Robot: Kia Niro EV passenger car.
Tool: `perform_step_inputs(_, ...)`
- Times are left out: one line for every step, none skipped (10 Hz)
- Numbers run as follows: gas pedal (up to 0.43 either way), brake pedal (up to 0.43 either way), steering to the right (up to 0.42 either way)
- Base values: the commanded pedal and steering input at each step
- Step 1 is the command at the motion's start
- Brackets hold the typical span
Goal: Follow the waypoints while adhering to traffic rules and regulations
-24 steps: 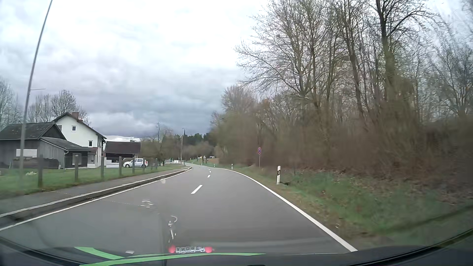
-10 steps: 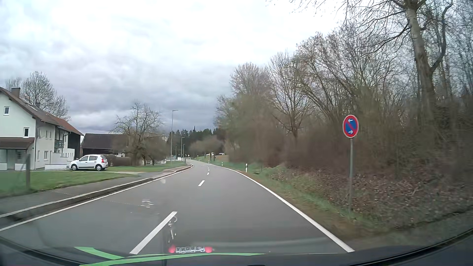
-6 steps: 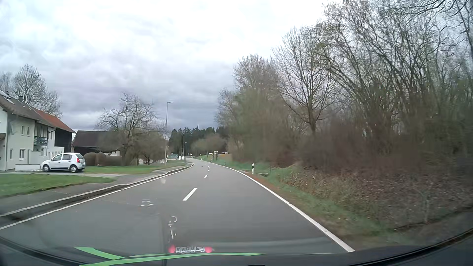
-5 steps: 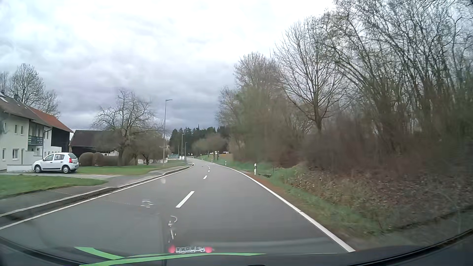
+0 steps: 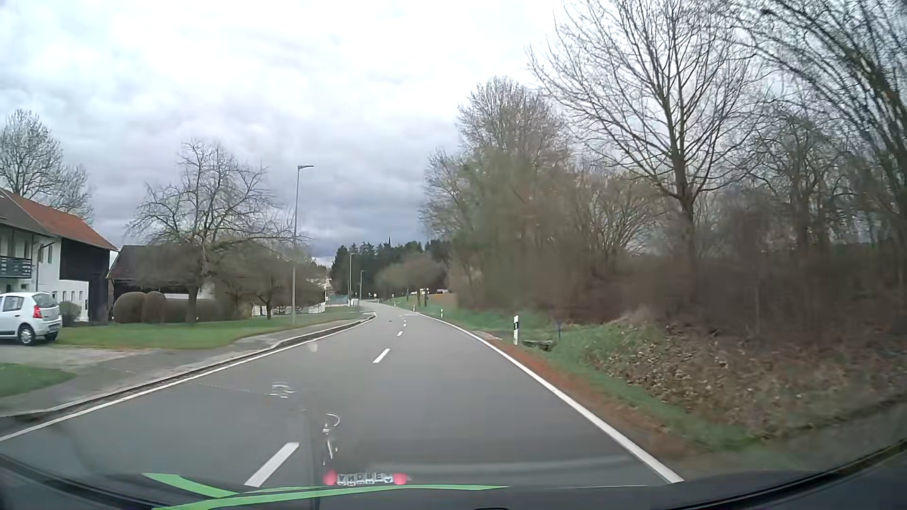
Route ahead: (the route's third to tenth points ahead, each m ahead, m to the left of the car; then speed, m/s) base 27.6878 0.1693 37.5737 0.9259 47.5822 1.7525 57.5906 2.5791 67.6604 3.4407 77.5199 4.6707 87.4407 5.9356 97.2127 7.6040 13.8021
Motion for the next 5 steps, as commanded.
perform_step_inputs(0.000,0.000,-0.009)
perform_step_inputs(0.000,0.000,-0.008)
perform_step_inputs(0.000,0.000,-0.008)
perform_step_inputs(0.000,0.000,-0.008)
perform_step_inputs(0.000,0.000,-0.008)
